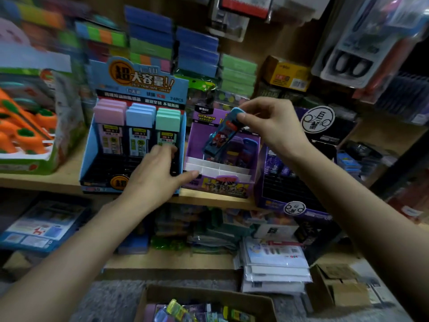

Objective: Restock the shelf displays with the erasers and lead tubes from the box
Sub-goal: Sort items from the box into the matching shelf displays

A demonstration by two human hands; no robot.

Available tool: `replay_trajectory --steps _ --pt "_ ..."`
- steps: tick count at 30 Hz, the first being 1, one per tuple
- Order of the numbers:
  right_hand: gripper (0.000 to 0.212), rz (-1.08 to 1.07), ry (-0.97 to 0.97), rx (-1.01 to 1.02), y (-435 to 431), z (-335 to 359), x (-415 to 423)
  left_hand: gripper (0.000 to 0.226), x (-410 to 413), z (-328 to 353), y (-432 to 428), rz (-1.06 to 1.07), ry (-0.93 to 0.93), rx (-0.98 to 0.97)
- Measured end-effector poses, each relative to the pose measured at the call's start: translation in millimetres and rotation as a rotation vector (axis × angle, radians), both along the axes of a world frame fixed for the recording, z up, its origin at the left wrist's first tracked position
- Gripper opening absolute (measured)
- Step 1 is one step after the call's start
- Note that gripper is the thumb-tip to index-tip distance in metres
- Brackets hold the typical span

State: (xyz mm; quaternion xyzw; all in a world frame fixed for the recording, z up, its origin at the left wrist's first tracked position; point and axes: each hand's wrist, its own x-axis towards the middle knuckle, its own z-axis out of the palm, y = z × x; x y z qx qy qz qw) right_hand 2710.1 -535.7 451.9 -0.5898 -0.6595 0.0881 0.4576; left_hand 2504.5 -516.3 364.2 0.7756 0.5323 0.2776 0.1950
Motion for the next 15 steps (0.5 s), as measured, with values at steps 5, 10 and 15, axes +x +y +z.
replay_trajectory --steps 5,10,15 --pt "0.017 0.000 -0.240 0.035 17 -8 -6 0.064 -6 -15 1 -0.111 0.211 0.105" --pt "0.018 -0.024 -0.434 0.022 29 -27 -8 0.060 -8 -19 6 -0.131 0.231 0.140" --pt "0.021 -0.119 -0.581 0.014 36 -42 -9 0.056 -9 -17 7 -0.142 0.216 0.158"
